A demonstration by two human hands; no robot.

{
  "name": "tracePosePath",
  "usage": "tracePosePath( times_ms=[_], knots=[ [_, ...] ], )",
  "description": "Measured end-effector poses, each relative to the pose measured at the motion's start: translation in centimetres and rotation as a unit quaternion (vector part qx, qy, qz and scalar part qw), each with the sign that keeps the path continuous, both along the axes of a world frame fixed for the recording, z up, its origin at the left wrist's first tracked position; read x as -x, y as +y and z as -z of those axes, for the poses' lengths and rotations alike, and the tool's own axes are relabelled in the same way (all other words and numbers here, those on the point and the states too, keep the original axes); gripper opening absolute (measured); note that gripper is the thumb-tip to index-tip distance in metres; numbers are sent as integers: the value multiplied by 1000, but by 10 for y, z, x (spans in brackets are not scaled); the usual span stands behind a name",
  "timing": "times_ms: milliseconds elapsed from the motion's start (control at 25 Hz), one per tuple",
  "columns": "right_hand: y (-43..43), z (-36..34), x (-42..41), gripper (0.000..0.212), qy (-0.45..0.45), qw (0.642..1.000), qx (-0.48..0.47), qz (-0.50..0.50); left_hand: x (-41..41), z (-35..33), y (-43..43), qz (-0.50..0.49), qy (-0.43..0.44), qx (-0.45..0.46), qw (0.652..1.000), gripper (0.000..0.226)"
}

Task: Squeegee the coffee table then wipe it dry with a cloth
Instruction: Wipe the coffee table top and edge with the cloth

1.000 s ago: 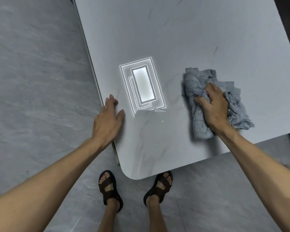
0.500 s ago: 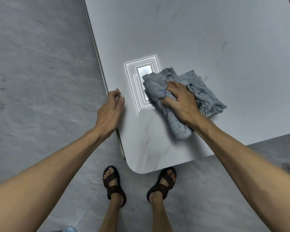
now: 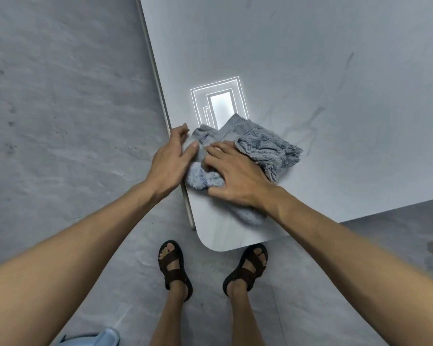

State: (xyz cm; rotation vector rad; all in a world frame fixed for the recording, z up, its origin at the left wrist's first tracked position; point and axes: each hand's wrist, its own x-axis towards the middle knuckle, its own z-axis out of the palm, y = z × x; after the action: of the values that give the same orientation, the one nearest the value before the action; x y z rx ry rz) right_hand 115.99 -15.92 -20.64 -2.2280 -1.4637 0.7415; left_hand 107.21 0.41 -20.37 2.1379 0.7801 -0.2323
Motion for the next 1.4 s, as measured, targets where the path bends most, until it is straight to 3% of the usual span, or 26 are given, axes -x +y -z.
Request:
tracePosePath(
  times_ms=[160,400,640,880,1161,1401],
  knots=[
    [-9,5,1,78,-59,990,63,-113,2,4,-5,68,29,-52,996,55],
    [-25,3,17,74,-71,978,48,-189,6,4,-12,91,49,-85,991,62],
    [-46,0,20,70,-93,974,32,-205,28,-12,-45,128,60,-123,982,52],
    [-84,4,-12,72,-127,971,61,-196,21,-16,-68,147,102,-124,976,65],
    [-169,-2,-82,73,-147,979,116,-78,4,-12,-93,171,112,-159,966,58],
    [-257,0,-128,64,-153,966,129,165,-12,-11,-116,140,137,-177,964,46]
  ],
)
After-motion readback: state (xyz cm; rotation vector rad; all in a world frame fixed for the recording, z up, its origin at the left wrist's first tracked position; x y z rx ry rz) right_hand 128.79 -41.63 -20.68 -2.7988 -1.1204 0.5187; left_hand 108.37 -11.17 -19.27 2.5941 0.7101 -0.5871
